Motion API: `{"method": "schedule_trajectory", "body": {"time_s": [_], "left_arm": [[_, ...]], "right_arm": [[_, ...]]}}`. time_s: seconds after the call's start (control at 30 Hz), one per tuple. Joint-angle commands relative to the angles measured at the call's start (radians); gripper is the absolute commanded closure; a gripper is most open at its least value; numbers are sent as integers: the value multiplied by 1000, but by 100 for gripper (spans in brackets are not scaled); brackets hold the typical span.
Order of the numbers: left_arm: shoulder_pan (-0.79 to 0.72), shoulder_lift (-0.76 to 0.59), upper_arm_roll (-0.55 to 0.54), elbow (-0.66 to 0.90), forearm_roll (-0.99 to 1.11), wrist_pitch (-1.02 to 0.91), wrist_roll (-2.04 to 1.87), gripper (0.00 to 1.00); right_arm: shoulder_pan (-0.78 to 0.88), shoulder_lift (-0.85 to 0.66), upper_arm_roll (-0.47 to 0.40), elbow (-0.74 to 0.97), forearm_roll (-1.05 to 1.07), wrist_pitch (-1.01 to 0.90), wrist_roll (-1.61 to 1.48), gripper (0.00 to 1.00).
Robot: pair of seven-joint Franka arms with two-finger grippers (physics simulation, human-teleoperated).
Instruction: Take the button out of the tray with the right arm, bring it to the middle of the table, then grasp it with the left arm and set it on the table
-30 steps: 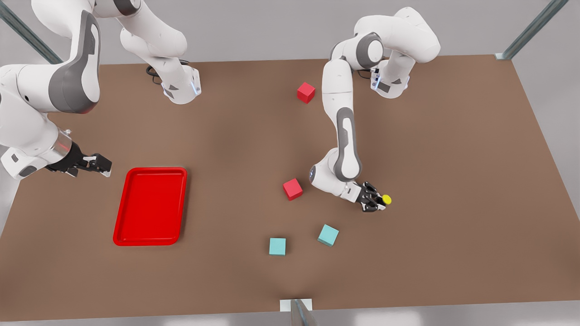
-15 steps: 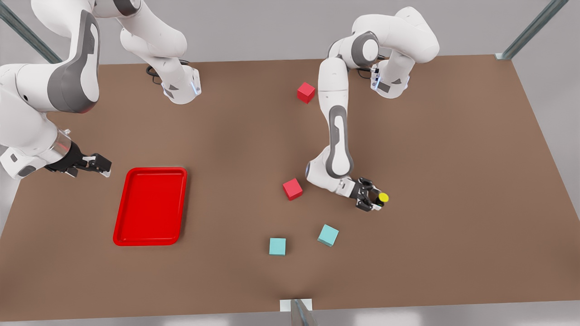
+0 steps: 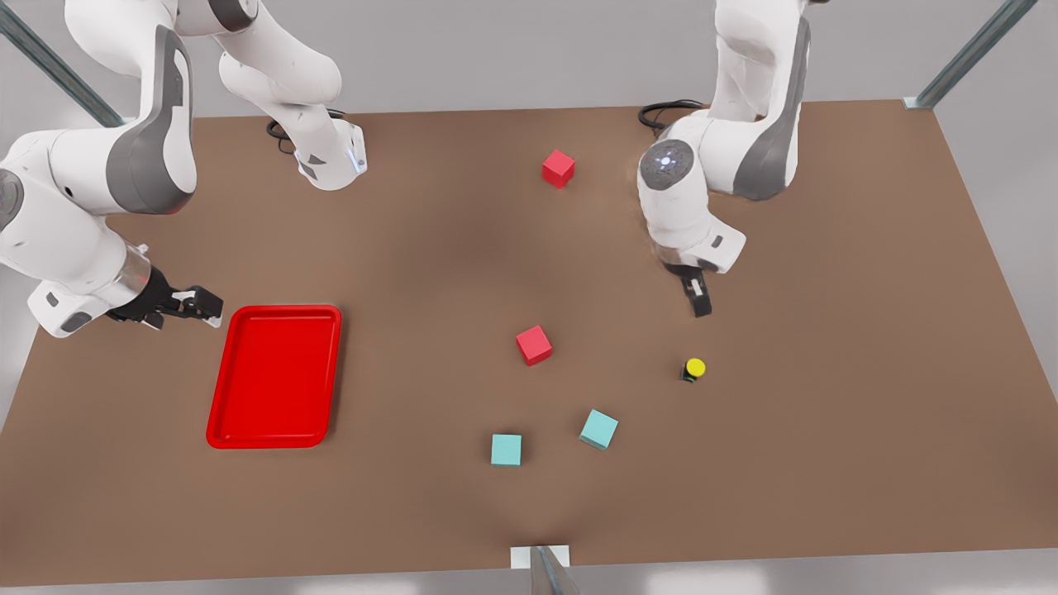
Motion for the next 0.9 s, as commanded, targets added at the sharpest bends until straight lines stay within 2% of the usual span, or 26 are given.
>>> {"method": "schedule_trajectory", "body": {"time_s": [0.0, 0.03, 0.1, 0.13, 0.23, 0.27, 0.3, 0.33, 0.43, 0.87], "left_arm": [[85, -74, 2, 9, -100, -115, 1722, 0], [134, -69, 2, 32, -105, -146, 1949, 0], [246, -49, 9, 46, -360, -114, 2045, 0], [297, -52, 9, 49, -364, -144, 2176, 0], [418, -55, -9, 66, -383, -166, 2198, 0], [678, -55, -296, 73, -383, -177, 2191, 0], [1057, -78, -678, 63, -343, -174, 2197, 0], [1214, -155, -833, -23, -309, -122, 2206, 0], [1199, -143, -848, -48, -254, -91, 2209, 0], [1199, -127, -870, -43, -248, -91, 2210, 0]], "right_arm": [[0, -1, 0, 1, 2, 3, -1, 0], [0, 1, 0, 1, 3, 5, 1, 0], [0, 1, 0, 1, 5, 5, -1, 0], [0, 2, 0, 1, 5, 5, 1, 0], [0, 2, 0, 1, 5, 5, 1, 0], [0, 2, 0, 1, 5, 5, 1, 0], [0, 2, 0, 1, 5, 5, -1, 0], [0, 4, 0, 1, 5, 5, 1, 0], [0, 4, 0, 1, 5, 5, 1, 0], [1, 13, 0, 1, 5, 6, 1, 0]]}}
